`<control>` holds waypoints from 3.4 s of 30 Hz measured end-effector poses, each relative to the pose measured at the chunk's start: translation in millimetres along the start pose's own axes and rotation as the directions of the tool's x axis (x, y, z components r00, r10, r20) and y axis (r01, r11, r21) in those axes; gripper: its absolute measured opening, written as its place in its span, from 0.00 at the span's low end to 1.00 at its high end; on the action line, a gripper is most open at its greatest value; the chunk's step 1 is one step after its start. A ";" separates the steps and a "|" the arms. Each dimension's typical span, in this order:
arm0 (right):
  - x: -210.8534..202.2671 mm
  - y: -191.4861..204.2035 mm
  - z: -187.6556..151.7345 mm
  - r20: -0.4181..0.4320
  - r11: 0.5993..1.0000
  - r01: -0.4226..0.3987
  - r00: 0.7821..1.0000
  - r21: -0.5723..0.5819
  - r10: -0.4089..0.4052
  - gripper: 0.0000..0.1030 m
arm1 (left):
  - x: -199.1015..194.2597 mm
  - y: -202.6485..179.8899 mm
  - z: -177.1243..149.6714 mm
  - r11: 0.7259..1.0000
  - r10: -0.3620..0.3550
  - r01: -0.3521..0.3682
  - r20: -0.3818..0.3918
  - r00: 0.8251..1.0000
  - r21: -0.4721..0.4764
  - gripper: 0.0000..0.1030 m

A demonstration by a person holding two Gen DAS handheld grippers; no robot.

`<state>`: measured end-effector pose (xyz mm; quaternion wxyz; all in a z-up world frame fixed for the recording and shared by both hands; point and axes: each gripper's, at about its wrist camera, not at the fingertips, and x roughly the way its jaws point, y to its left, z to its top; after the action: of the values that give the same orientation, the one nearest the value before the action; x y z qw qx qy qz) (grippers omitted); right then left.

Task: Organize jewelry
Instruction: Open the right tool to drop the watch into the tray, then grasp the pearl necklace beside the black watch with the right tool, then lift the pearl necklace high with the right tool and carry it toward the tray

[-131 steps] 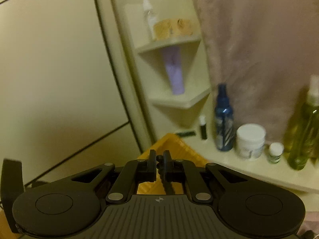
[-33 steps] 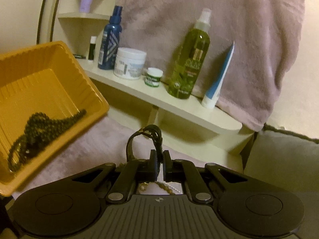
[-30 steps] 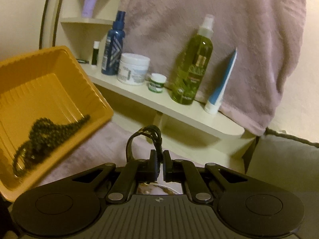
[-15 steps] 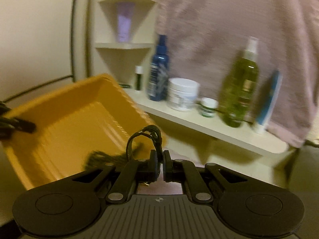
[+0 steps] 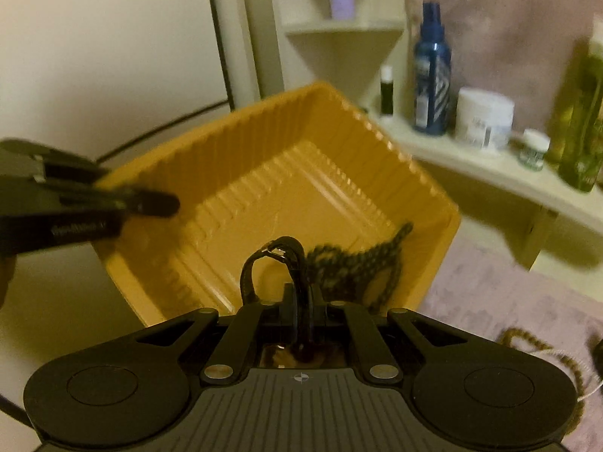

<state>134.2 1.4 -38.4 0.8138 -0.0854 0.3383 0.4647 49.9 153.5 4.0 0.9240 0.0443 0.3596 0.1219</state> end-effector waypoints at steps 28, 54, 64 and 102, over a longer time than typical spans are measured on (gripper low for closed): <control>-106.5 -119.9 -64.0 0.074 0.858 0.386 0.898 0.340 -0.433 0.33 | 2.1 0.1 -0.2 1.000 0.001 -0.001 0.000 1.000 0.002 0.06; -97.9 -180.5 -81.2 0.014 0.794 0.398 0.891 0.459 -0.454 0.33 | 2.8 -1.3 1.1 1.000 0.012 -0.012 -0.008 1.000 0.015 0.06; -75.9 -193.6 -76.8 -0.023 0.776 0.405 0.892 0.483 -0.451 0.33 | 2.9 -1.3 1.2 1.000 0.013 -0.012 -0.008 1.000 0.016 0.06; -77.1 -203.3 -88.3 -0.010 0.688 0.345 0.898 0.639 -0.441 0.22 | 3.2 -1.4 0.6 1.000 0.012 -0.012 -0.006 1.000 0.011 0.06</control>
<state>231.9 -205.1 -92.3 0.8977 0.1530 0.3869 0.1450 52.9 153.0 2.1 0.9219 0.0513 0.3628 0.1256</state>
